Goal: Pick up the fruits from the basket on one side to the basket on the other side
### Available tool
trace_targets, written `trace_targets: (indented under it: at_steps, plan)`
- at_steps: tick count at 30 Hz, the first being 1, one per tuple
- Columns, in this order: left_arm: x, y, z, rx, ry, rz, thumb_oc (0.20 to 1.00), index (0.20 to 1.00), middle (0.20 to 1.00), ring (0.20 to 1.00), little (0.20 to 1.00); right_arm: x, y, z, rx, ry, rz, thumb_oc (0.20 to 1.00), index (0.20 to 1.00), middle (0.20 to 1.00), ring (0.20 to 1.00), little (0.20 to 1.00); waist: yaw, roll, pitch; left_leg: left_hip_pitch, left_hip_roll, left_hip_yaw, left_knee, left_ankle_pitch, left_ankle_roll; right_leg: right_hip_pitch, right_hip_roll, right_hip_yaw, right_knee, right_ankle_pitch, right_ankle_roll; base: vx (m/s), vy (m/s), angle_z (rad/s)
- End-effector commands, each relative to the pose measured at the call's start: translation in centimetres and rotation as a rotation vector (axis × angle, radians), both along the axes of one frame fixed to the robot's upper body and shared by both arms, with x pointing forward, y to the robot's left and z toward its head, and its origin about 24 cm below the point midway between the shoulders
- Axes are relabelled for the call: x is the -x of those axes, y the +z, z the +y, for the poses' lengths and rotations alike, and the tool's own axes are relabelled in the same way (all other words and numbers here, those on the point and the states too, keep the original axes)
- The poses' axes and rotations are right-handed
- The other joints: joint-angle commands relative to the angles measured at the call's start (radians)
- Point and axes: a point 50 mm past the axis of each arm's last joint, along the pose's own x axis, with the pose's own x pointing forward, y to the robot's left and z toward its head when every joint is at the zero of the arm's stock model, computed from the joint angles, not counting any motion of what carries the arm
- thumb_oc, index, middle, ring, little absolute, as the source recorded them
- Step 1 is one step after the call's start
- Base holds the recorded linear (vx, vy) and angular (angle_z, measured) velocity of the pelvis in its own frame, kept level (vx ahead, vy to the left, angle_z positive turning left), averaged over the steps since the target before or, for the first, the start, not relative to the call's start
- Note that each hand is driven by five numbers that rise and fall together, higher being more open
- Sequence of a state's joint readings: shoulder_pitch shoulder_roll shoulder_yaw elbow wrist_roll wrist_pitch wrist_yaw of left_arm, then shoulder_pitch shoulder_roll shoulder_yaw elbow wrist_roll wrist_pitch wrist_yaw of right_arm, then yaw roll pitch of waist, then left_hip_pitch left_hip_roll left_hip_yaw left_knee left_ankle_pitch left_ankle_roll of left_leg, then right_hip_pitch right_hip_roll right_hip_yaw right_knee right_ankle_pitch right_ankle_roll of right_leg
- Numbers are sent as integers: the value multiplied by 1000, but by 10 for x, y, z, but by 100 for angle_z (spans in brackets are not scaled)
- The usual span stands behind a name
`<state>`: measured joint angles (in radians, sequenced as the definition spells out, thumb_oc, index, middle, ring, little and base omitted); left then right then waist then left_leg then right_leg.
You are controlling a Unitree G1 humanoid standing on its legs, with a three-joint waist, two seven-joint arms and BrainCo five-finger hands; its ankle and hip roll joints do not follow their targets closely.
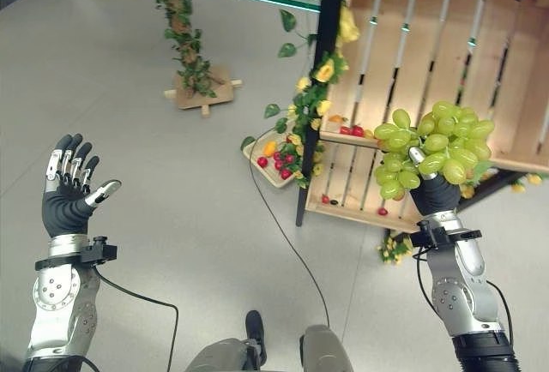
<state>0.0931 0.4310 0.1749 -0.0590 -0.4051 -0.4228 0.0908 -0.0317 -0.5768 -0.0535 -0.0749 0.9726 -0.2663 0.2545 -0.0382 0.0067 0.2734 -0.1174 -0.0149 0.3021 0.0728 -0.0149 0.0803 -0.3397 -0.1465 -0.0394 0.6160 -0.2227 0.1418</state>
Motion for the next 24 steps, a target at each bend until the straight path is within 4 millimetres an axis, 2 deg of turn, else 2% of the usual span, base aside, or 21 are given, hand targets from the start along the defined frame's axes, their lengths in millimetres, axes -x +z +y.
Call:
trace_targets:
  at_steps: [1,2,4,13,24]
  plan:
    - [7,27,3,-52,11,-144,1000,1000,1000,1000,1000,-4,31,7,25,23,-166,200,200,200,200,200,4,-6,-25,33,10,-15,83,-121,-58,13,-15,-13,-206,158,-4,111,-85,-61]
    - [6,25,2,-57,2,-133,1000,1000,1000,1000,1000,-2,31,7,28,26,-161,200,200,200,200,200,6,-8,-35,29,7,-21,98,-124,-61,42,-17,-16,-241,154,-5,109,-113,-42]
    - [7,20,0,-33,2,-117,1000,1000,1000,1000,1000,-1,29,6,27,22,-155,200,200,200,200,200,8,-10,-53,26,14,-9,90,-122,-73,66,14,-6,-286,157,-18,89,-138,-4]
    - [7,11,-3,-16,-9,-78,1000,1000,1000,1000,1000,5,31,-15,64,-101,-143,200,200,200,200,200,0,-6,-87,49,52,-9,81,-111,-104,123,65,-9,-358,141,-43,75,-123,0]
    - [4,4,-5,-27,-21,-29,1000,1000,1000,1000,1000,12,28,-30,90,-218,-141,200,200,200,200,200,-7,-3,-108,60,61,-25,53,-98,-114,140,75,-18,-373,134,-55,24,-49,8]
